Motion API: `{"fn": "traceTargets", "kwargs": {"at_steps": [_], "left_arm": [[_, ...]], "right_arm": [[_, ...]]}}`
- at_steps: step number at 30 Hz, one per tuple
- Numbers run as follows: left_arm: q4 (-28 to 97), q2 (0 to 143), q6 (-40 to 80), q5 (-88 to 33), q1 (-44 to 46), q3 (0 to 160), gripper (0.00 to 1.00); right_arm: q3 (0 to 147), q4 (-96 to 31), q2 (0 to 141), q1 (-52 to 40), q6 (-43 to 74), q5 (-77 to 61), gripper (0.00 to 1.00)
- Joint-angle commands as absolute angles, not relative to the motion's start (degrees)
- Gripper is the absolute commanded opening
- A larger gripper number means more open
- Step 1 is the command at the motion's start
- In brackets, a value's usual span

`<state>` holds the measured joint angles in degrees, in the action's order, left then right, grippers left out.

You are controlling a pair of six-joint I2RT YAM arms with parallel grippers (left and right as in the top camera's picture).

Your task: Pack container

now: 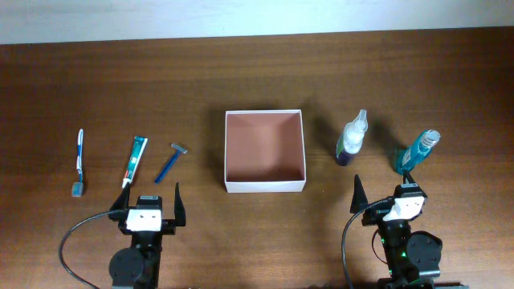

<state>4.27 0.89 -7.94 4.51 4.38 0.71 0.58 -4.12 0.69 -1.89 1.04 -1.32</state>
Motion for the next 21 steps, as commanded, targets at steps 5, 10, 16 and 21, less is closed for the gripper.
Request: {"fn": "traceTargets", "kwargs": {"at_steps": [5,10,16,21], "left_arm": [[4.38,0.67,-4.47,3.88,4.23,0.54,1.0],[6.68,1.91,0.3,3.88,4.25,3.05,1.0],[14.9,9.02,0.27,3.9,4.23,14.5,1.0],[21.69,21.69,0.49,3.88,4.23,28.71,1.0]], "right_arm": [[0.32,-4.32,0.38,-2.24,5.37,-2.57,0.98],[3.88,-7.29,2.28,-2.24,5.48,-4.95,0.99],[15.86,-16.99,12.64,-2.24,6.52,-4.91,0.98],[33.63,-26.09,29.74,-2.24,6.48,-4.93,0.99]]}}
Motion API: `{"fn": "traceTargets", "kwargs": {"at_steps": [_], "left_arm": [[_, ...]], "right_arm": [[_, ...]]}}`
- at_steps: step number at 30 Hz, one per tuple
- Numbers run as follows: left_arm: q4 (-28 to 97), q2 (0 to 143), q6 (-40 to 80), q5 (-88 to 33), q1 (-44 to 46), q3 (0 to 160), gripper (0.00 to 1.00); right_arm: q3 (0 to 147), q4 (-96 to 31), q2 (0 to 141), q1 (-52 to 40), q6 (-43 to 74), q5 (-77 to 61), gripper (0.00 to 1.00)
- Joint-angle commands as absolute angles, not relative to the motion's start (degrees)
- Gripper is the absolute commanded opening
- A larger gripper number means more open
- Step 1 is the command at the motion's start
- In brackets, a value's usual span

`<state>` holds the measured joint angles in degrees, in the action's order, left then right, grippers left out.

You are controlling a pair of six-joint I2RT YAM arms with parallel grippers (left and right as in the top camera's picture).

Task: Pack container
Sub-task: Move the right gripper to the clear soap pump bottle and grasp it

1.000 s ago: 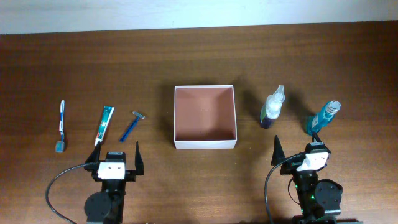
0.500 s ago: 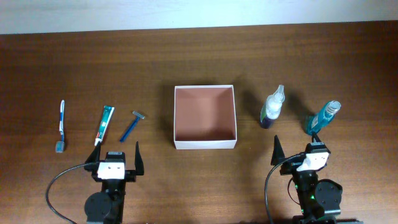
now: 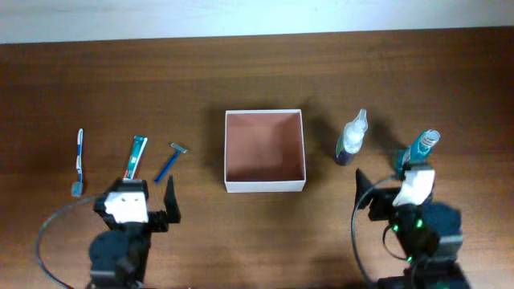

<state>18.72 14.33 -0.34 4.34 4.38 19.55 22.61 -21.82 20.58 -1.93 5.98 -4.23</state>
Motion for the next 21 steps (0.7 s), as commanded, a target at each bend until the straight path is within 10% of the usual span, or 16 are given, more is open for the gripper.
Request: {"fn": "traceTargets", "kwargs": {"at_steps": [1,14,21], "left_arm": [[25.32,26.24,0.49,3.9,4.23,34.15,1.0],[57.32,54.54,0.45,3.86,4.23,65.56,1.0],[60.58,58.15,0.45,2.81,4.25,66.81,1.0]], "right_arm": [[41.17,-32.05,36.16,-2.24,6.48,-4.91,0.99],[86.59,-73.49,71.07,-2.24,6.24,-7.09,0.99],[88.09,-73.08,75.59,-2.24,10.74,-3.03,0.98]]}}
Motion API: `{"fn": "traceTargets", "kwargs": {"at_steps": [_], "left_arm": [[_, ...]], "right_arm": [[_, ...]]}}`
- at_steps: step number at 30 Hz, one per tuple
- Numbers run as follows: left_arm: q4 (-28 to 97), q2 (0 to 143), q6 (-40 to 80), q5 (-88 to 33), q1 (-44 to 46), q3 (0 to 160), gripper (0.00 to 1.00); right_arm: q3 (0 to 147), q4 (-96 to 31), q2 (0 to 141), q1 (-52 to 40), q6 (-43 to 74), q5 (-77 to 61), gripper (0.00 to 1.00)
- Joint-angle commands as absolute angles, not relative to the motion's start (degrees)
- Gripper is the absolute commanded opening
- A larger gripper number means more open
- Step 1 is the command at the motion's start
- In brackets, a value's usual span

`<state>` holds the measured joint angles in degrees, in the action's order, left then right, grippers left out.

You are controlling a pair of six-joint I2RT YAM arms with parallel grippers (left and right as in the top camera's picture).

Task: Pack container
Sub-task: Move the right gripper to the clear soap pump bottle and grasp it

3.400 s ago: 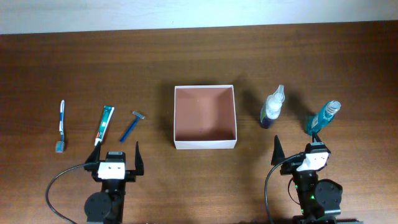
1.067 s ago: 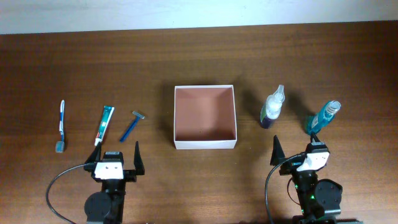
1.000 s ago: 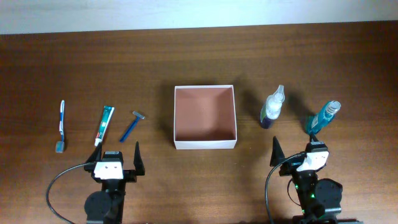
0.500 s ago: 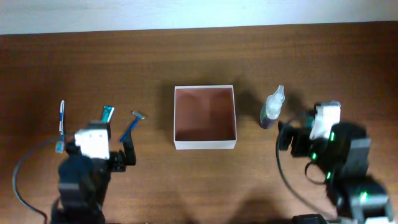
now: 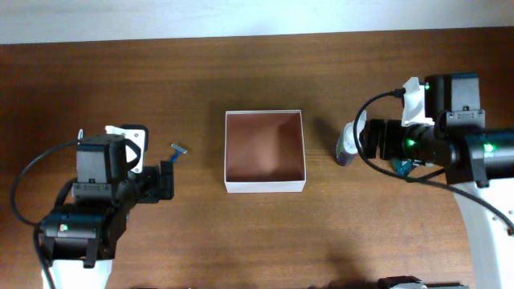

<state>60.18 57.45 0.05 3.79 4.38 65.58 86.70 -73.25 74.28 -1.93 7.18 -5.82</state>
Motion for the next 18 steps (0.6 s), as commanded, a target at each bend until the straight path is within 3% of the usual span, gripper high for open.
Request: {"fn": "traceTargets", "kwargs": {"at_steps": [1,18], "left_arm": [[60.58,58.33,0.45,2.81,4.25,66.81,1.0],[60.75,60.31,0.45,2.79,4.25,66.81,1.0]], "right_arm": [[88.09,-73.01,75.94,-2.24,11.16,-2.42,0.99],[88.09,-64.16,96.09,-6.09,12.51,-1.19,0.99]]}}
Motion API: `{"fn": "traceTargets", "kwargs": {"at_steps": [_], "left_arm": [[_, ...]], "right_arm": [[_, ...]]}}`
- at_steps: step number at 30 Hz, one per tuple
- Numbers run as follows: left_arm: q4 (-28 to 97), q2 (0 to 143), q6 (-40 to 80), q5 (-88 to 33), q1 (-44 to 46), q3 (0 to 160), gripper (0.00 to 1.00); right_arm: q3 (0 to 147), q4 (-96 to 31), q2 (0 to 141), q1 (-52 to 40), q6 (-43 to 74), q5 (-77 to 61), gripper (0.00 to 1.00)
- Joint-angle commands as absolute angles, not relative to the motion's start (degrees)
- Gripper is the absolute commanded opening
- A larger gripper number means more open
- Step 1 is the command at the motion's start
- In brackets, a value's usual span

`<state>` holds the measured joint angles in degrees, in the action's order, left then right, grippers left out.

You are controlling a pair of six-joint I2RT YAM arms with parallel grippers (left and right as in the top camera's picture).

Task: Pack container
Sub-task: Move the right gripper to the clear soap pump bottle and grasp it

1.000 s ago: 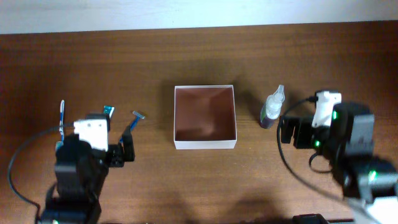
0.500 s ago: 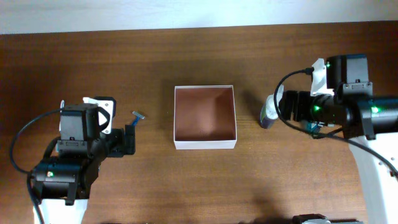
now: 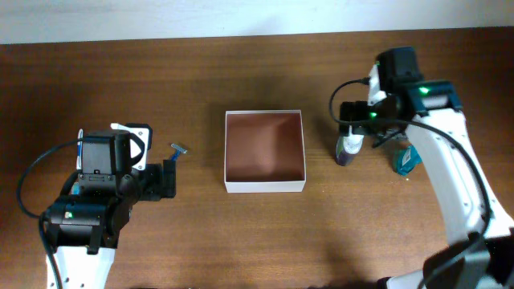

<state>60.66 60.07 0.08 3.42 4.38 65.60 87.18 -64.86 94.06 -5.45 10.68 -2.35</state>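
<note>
A white box (image 3: 265,186) with a brown inside stands open and empty at the table's middle. My left gripper (image 3: 167,178) hovers open left of the box, just below the blue razor (image 3: 177,149). My left arm covers the toothpaste, and only the tip of the toothbrush (image 3: 80,136) shows. Right of the box, my right gripper (image 3: 353,120) hangs open over the top of the clear spray bottle (image 3: 347,152) with a purple base. The blue bottle (image 3: 404,160) stands further right, partly under my right arm.
The brown wooden table (image 3: 241,72) runs to a pale wall at the far edge. Cables trail from both arms near the front edge.
My right gripper has moved left and toward the far side, from beside the spray bottle to over its top. My left arm has shifted slightly toward the front. Nothing was grasped.
Both arms first sat folded at the front edge with grippers open, all items lying untouched. They then rose and reached out, the left toward the razor and toothpaste, the right toward the two bottles. Now the right gripper is above the spray bottle.
</note>
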Motion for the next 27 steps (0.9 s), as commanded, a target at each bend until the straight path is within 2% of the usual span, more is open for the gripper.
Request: {"fn": "traceTargets", "kwargs": {"at_steps": [1,22,27], "left_arm": [[60.75,60.31,0.45,2.79,4.25,66.81,1.0],[60.73,60.31,0.45,2.79,4.25,66.81,1.0],[60.73,60.31,0.45,2.79,4.25,66.81,1.0]], "right_arm": [[88.07,-63.92,97.19,-5.98,13.17,-1.21,0.99],[87.42,-62.98,105.08,-5.93,15.57,0.69,1.0],[87.42,-62.78,105.06,-5.93,15.57,0.67,0.87]]}}
